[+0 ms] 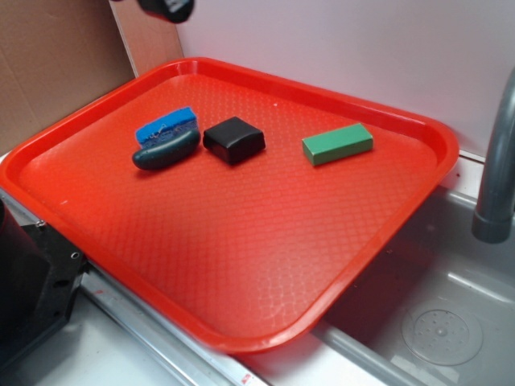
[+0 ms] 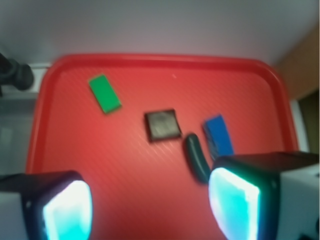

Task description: Grab the green block.

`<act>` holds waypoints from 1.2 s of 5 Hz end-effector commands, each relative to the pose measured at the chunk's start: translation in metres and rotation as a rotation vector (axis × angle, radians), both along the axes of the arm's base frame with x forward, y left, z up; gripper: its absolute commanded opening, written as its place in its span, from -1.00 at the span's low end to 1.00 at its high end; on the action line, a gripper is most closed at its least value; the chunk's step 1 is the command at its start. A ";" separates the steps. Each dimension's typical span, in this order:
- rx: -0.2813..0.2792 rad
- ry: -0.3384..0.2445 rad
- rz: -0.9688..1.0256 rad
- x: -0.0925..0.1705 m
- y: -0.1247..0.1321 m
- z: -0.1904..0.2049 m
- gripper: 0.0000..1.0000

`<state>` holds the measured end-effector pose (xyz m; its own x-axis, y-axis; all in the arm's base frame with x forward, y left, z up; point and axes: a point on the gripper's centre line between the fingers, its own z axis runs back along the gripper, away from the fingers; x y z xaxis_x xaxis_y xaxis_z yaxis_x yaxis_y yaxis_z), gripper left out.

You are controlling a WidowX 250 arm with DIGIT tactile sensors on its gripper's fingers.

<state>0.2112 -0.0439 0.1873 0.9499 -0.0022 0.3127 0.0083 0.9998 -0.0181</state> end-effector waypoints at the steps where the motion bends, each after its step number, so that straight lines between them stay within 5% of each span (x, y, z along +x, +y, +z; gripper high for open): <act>1: 0.019 -0.064 -0.159 0.061 -0.032 -0.039 1.00; 4: 0.042 -0.011 -0.263 0.099 -0.051 -0.106 1.00; 6: 0.131 0.072 -0.270 0.108 -0.052 -0.151 1.00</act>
<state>0.3125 -0.0878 0.0236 0.9441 -0.2776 0.1776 0.2634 0.9595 0.0996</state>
